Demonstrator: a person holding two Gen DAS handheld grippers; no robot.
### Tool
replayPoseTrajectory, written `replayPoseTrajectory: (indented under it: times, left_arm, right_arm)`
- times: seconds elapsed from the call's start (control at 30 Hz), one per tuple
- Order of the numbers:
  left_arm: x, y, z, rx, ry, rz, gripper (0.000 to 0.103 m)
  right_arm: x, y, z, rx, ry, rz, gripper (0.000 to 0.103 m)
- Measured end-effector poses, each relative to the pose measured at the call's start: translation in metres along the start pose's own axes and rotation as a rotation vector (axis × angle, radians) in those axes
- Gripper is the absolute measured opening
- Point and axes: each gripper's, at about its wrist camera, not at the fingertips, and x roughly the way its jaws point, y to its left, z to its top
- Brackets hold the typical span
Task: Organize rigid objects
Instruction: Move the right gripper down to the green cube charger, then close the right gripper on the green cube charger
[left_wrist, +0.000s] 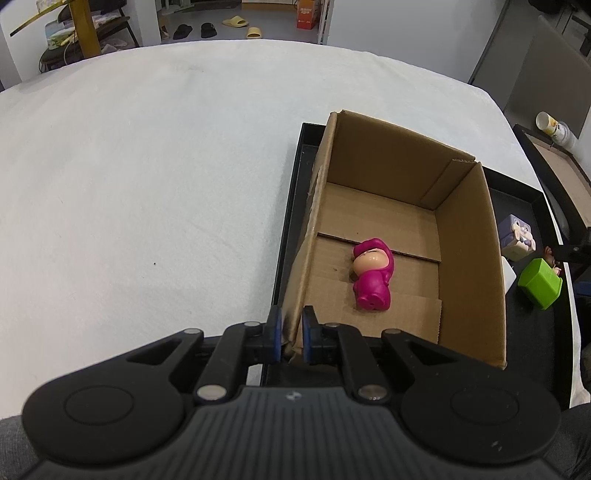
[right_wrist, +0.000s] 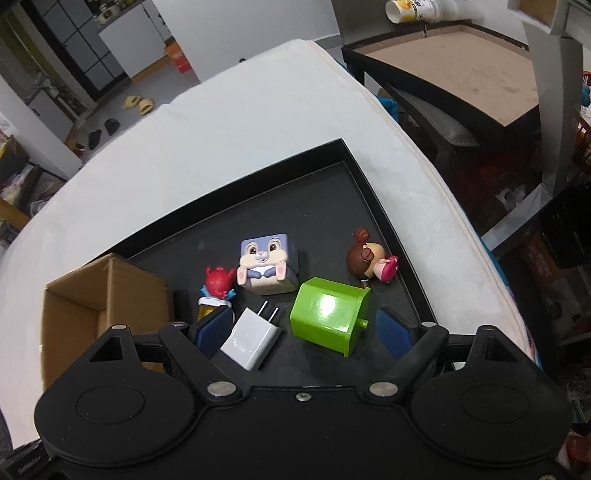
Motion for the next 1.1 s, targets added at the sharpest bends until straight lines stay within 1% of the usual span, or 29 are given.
replayPoseTrajectory:
  times: [0.1, 0.23, 0.3, 0.47, 0.57, 0.63, 0.67, 0.8, 0.83, 1.1]
  left_arm:
    - [0.001, -0.001, -0.001, 0.001, -0.002, 0.006, 0.01]
    - [0.001, -0.006, -0.001, 0.034, -0.014, 0.038, 0.01]
    - [0.001, -0.008, -0.002, 0.042, -0.019, 0.047, 0.01]
    - [-0.001, -0.006, -0.002, 0.039, -0.028, 0.041, 0.01]
    - [-0.002, -0.006, -0.003, 0.037, -0.029, 0.039, 0.01]
    - [-0.002, -0.005, -0.003, 0.031, -0.028, 0.035, 0.01]
    - [-0.003, -0.004, -0.003, 0.029, -0.03, 0.033, 0.01]
    - [-0.006, -0.003, -0.004, 0.025, -0.036, 0.028, 0.01]
    - [-0.006, -0.003, -0.004, 0.025, -0.036, 0.027, 0.01]
    - [-0.008, -0.002, -0.005, 0.015, -0.04, 0.02, 0.01]
  right_arm:
    - [0.01, 0.006, 0.0, -0.012, 0.004, -0.031, 0.084]
    - [0.02, 0.008, 0.001, -0.015, 0.007, -0.082, 0.084]
    - [0.026, 0.007, 0.001, -0.002, 0.015, -0.093, 0.084]
    - [0.036, 0.009, -0.002, -0.011, 0.025, -0.131, 0.084]
    - [0.042, 0.01, -0.003, -0.02, 0.04, -0.146, 0.075]
    - [0.044, 0.008, -0.003, -0.016, 0.047, -0.157, 0.062]
    - [0.044, 0.008, -0.003, -0.015, 0.05, -0.152, 0.059]
    - [0.04, 0.006, -0.006, -0.016, 0.056, -0.143, 0.058]
    - [0.038, 0.006, -0.007, -0.017, 0.054, -0.14, 0.053]
    - [0.024, 0.015, -0.015, -0.064, 0.044, -0.11, 0.053]
